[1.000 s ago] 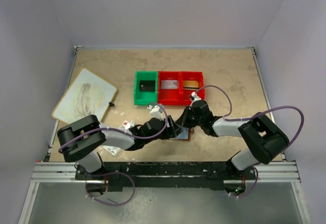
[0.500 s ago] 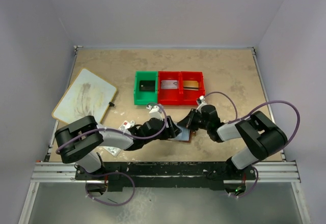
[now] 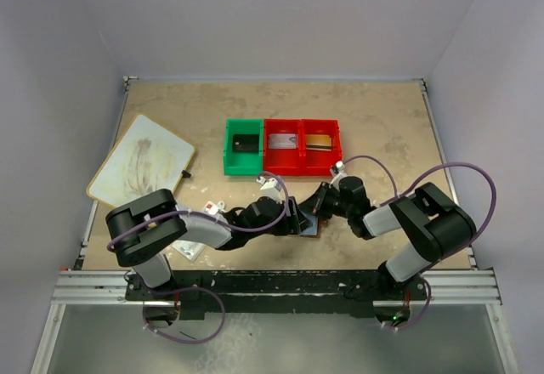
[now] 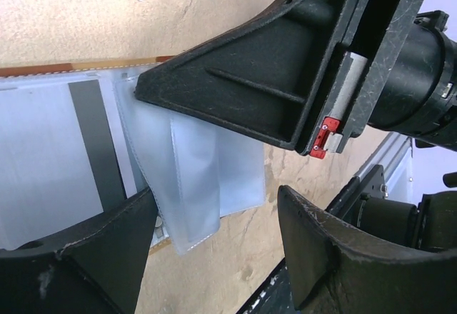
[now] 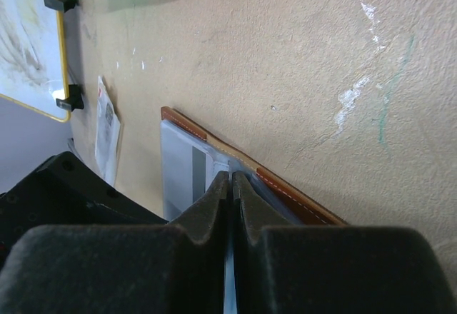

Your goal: Take the credit cards out of the card holder

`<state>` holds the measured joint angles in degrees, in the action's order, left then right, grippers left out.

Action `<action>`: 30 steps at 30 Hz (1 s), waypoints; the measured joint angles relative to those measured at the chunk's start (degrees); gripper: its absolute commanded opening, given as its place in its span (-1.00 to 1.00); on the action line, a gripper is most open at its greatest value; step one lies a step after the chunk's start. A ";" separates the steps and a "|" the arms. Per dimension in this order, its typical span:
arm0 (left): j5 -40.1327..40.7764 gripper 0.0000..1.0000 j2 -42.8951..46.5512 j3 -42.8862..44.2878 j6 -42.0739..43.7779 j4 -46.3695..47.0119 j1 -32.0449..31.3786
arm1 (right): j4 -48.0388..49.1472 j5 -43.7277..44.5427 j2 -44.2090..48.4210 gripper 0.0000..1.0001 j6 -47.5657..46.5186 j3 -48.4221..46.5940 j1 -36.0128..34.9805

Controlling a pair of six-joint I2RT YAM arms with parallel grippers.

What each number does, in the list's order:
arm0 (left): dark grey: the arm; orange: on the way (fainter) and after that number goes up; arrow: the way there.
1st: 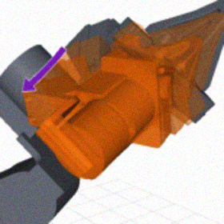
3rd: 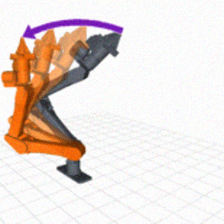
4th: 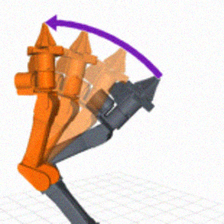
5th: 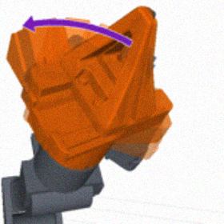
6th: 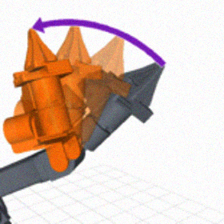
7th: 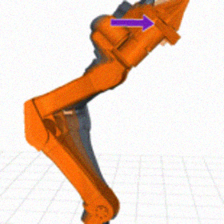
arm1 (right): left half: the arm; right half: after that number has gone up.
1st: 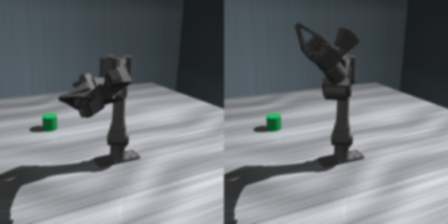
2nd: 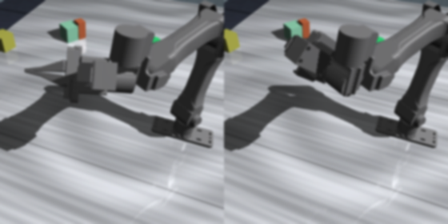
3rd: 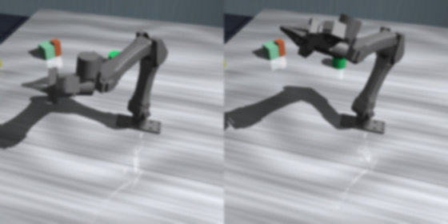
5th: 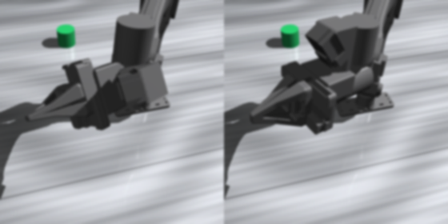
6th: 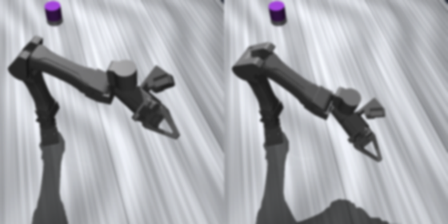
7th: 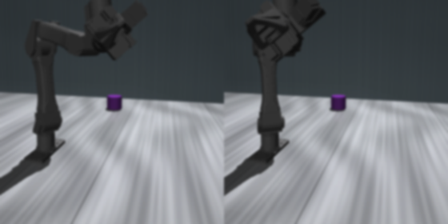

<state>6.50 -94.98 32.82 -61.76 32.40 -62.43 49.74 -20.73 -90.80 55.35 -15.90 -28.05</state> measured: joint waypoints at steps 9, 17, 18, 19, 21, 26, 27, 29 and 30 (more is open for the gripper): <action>-1.14 0.29 -1.25 0.90 -0.13 1.75 -0.02 | -2.71 0.07 2.54 -0.31 -0.81 -0.04 0.00; -1.42 0.29 -1.40 4.24 1.33 0.15 -0.13 | -18.23 4.22 13.33 0.26 -4.02 -2.05 0.00; -1.49 0.29 -1.46 4.57 1.44 -0.02 -0.20 | -20.31 5.22 14.53 0.29 -4.39 -2.38 0.00; -1.77 0.29 -1.68 5.18 1.60 -0.37 -0.26 | -22.27 6.36 15.58 0.33 -4.63 -2.78 0.00; -2.16 0.28 -2.43 6.43 2.10 -0.46 -0.37 | -26.12 8.26 17.42 0.40 -5.03 -3.56 0.00; -3.37 0.28 -4.98 9.18 3.08 -0.46 -0.98 | -34.75 13.81 21.59 0.47 -5.53 -5.27 0.00; -3.58 0.28 -5.68 9.77 3.28 -0.63 -1.25 | -36.65 14.97 22.58 0.48 -5.55 -5.55 0.00; -3.93 0.28 -6.71 10.71 3.87 -0.90 -1.79 | -40.30 17.55 24.70 0.50 -5.57 -6.10 0.00; -4.00 0.28 -6.97 10.97 3.98 -0.96 -1.99 | -41.55 18.51 25.51 0.50 -5.53 -6.27 0.00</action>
<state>2.50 -101.95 43.79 -57.78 31.44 -64.42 8.19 -2.22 -65.30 49.82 -22.17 -28.05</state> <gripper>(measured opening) 0.644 0.740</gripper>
